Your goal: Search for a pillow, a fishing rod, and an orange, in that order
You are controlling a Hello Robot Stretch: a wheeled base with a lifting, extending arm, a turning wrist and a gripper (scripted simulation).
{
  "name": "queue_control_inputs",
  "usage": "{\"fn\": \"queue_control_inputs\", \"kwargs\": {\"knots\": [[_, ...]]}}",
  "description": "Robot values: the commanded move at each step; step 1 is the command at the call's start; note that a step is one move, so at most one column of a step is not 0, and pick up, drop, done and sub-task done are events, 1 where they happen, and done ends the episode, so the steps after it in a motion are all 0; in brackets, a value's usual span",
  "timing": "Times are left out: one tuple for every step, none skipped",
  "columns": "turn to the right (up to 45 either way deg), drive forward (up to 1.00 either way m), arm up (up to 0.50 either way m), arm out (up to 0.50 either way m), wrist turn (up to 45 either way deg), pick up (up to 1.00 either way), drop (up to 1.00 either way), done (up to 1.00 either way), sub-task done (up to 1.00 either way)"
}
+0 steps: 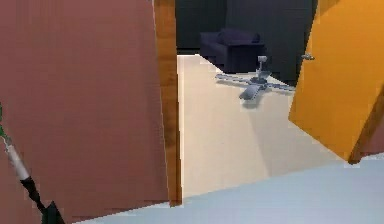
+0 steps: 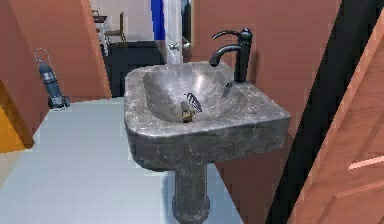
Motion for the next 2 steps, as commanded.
{"fn": "queue_control_inputs", "kwargs": {"knots": [[24.0,0.00,0.00,0.00,0.0,0.00,0.00,0.00,0.00],[0.0,0.65,0.00,0.00,0.0,0.00,0.00,0.00,0.00]]}}
